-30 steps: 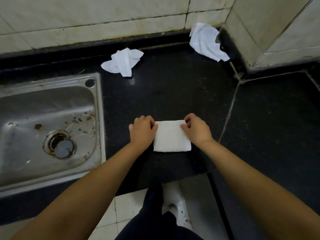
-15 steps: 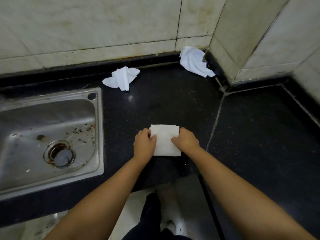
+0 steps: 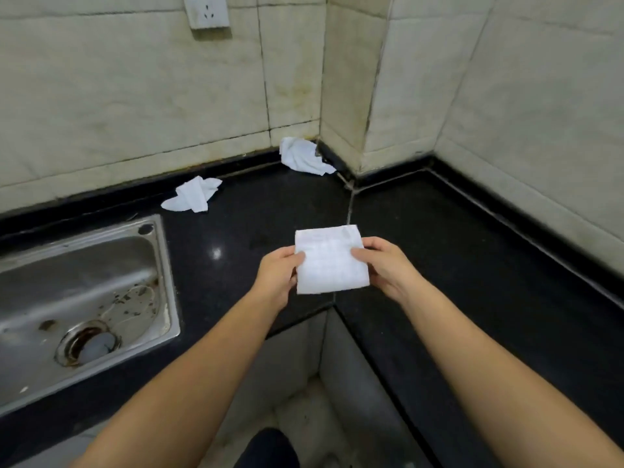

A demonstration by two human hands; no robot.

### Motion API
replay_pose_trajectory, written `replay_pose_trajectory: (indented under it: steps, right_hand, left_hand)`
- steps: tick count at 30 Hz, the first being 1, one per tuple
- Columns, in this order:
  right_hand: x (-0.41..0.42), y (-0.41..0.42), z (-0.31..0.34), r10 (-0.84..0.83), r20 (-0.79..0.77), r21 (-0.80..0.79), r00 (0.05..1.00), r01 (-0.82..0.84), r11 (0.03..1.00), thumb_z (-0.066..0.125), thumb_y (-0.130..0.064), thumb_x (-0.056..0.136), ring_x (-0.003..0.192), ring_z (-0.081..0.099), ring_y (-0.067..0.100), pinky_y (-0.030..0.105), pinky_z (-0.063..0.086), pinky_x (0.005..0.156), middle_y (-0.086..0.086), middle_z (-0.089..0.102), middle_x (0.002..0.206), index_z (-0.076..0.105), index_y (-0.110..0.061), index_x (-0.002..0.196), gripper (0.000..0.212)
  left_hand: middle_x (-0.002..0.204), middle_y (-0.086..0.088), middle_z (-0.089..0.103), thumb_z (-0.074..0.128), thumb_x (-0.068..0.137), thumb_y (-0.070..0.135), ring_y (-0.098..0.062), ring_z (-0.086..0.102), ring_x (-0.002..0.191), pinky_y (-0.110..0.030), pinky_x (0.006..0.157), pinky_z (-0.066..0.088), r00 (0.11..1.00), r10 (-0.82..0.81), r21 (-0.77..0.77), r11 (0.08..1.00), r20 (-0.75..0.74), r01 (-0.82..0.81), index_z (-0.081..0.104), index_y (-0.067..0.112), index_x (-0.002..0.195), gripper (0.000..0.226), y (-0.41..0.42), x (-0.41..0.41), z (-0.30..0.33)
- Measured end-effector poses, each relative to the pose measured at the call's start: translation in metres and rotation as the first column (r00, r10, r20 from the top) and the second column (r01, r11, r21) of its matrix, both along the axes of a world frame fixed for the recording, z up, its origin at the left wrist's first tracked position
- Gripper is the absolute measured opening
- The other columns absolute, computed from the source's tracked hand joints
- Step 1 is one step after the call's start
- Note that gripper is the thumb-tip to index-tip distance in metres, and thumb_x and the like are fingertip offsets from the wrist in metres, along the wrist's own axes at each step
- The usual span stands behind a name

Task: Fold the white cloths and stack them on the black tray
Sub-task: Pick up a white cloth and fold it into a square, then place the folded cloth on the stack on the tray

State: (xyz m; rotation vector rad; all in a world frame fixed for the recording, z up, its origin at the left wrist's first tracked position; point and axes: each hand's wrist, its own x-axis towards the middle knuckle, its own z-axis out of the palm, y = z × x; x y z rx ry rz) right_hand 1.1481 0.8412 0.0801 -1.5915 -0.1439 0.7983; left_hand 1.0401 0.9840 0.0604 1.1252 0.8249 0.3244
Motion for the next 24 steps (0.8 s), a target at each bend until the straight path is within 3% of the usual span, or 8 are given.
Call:
replay_pose_trajectory:
  steps: [5, 9, 14, 18, 24]
  right_hand:
    - [-0.035, -0.089, 0.014, -0.241, 0.053, 0.039, 0.969, 0.24, 0.97, 0.058, -0.008, 0.09, 0.1, 0.065, 0.029, 0.048, 0.054, 0.087, 0.012, 0.066, 0.109, 0.062, -0.012, 0.102, 0.013]
    - [-0.104, -0.172, 0.007, -0.492, 0.046, 0.078, 0.869, 0.488, 0.869, 0.057, -0.006, 0.091, 0.092, 0.065, 0.026, 0.041, 0.055, 0.077, 0.012, 0.066, 0.107, 0.062, -0.01, 0.098, 0.01]
    - [-0.222, -0.271, -0.014, -0.709, 0.007, 0.035, 0.705, 0.709, 0.705, 0.054, -0.003, 0.092, 0.078, 0.063, 0.02, 0.034, 0.052, 0.068, 0.009, 0.064, 0.096, 0.06, -0.01, 0.09, 0.01]
    - [-0.311, -0.356, -0.018, -0.861, -0.014, 0.04, 0.509, 0.861, 0.508, 0.055, -0.001, 0.091, 0.077, 0.063, 0.02, 0.035, 0.052, 0.07, 0.011, 0.064, 0.095, 0.061, -0.01, 0.088, 0.011]
    - [-0.433, -0.494, -0.008, -0.966, 0.032, 0.046, 0.258, 0.965, 0.26, 0.055, -0.002, 0.092, 0.074, 0.062, 0.018, 0.031, 0.053, 0.063, 0.01, 0.064, 0.091, 0.06, -0.008, 0.094, 0.008]
  left_hand:
    - [0.09, -0.008, 0.065, 0.054, 0.09, 0.0, -0.016, 0.063, 0.076, -0.028, 0.062, 0.051, 0.98, -0.197, 0.017, 0.98, 0.027, 0.197, 0.062, 0.009, 0.089, 0.012, -0.06, 0.006, 0.027]
    - [0.085, -0.006, 0.064, 0.055, 0.09, -0.001, -0.015, 0.06, 0.075, -0.029, 0.066, 0.051, 0.903, -0.429, 0.022, 0.903, 0.017, 0.429, 0.061, 0.01, 0.084, 0.013, -0.133, -0.018, 0.026]
    - [0.087, -0.007, 0.065, 0.055, 0.09, 0.0, -0.016, 0.061, 0.077, -0.031, 0.069, 0.052, 0.734, -0.678, -0.053, 0.734, -0.029, 0.677, 0.062, 0.009, 0.087, 0.011, -0.232, -0.076, -0.004]
    - [0.087, -0.007, 0.064, 0.057, 0.088, 0.0, -0.015, 0.06, 0.075, -0.03, 0.069, 0.051, 0.564, -0.825, -0.109, 0.565, -0.043, 0.818, 0.062, 0.011, 0.085, 0.013, -0.33, -0.123, -0.012]
    - [0.084, -0.008, 0.065, 0.056, 0.087, -0.001, -0.018, 0.061, 0.072, -0.031, 0.064, 0.051, 0.279, -0.96, -0.079, 0.279, -0.009, 0.957, 0.063, 0.007, 0.092, 0.013, -0.492, -0.202, 0.005]
